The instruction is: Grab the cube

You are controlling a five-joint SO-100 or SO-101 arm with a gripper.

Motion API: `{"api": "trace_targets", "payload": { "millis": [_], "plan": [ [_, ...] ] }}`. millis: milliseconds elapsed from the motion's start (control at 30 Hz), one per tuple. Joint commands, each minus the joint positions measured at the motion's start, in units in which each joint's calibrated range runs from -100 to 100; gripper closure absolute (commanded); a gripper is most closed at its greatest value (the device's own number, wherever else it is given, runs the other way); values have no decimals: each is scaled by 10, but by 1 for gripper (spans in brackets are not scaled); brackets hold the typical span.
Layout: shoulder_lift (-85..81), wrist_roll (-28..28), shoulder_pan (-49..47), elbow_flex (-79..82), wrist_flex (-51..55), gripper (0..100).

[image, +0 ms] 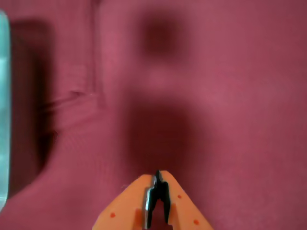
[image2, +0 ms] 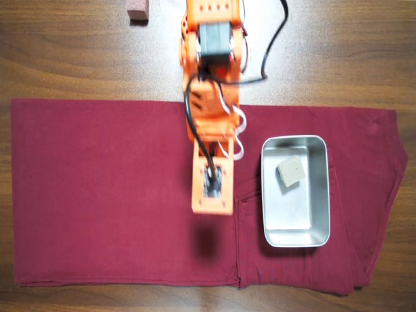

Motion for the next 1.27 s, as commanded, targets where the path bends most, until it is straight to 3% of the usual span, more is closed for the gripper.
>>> {"api": "trace_targets", "payload": {
  "millis": [0,100,300,467,500,1233],
  "plan": [
    [-176,15,55,127,-24,100],
    [-277,24,71,216,-11,100],
    [-281,11,79,308,43,100],
    [-281,6,59,310,173,100],
    [-281,-12,59,310,176,100],
    [-282,-12,65,310,176,100]
  ]
}}
